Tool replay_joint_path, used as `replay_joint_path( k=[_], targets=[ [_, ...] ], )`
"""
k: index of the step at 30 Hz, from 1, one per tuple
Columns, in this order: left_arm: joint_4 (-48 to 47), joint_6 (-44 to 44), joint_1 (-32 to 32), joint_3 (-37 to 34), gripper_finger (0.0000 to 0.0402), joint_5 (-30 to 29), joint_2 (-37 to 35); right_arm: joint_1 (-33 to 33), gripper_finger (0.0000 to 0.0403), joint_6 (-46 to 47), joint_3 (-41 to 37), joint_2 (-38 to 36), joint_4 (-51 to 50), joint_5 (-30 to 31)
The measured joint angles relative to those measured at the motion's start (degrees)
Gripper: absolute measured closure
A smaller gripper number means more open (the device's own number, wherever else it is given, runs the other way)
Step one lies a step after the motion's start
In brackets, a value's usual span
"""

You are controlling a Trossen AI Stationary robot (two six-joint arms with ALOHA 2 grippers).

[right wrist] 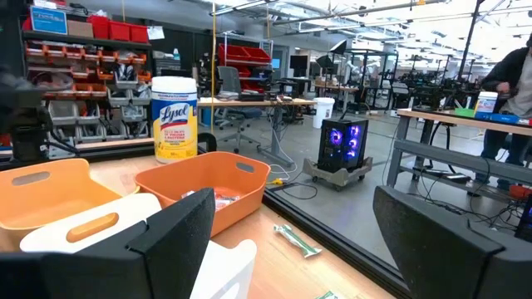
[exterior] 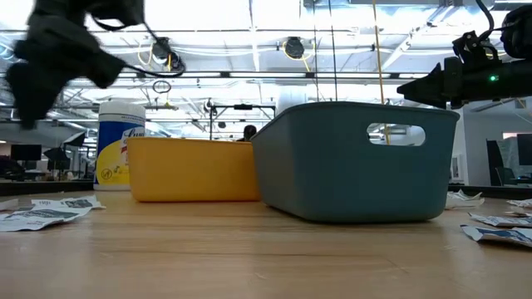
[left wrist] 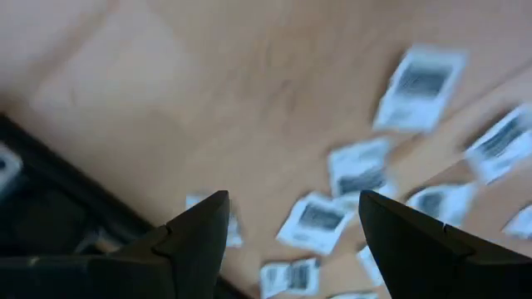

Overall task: Pick & Place First Aid Supplies
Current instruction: Put the black towelette pack into the blue bin

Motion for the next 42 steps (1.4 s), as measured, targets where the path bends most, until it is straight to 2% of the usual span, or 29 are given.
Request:
replay_joint_path(
  k=[7,15,31,38,42],
  targets=[
    [0.0,-5.2,-9.6,-5.6,0.0133,0.6,1.6,0.0,0.008,0.0,0.0,0.0,0.0,0.0],
    [0.5,-7.3,-14.9,-6.7,0.0148,0.3,5.7,0.0,0.008,0.0,0.0,0.0,0.0,0.0],
    [0.8,-6.6,-17.7,-6.7,0.0153,1.8,23.7,0.0,0.008,0.0,0.0,0.0,0.0,0.0],
    [6.8,-6.2,-19.2,-6.7,0.016,2.5,26.2,0.0,0.008,0.0,0.0,0.0,0.0,0.0],
    [7.8,-8.3,-19.6,-6.7,0.0182,3.4,26.2,0.0,0.008,0.0,0.0,0.0,0.0,0.0]
  ],
)
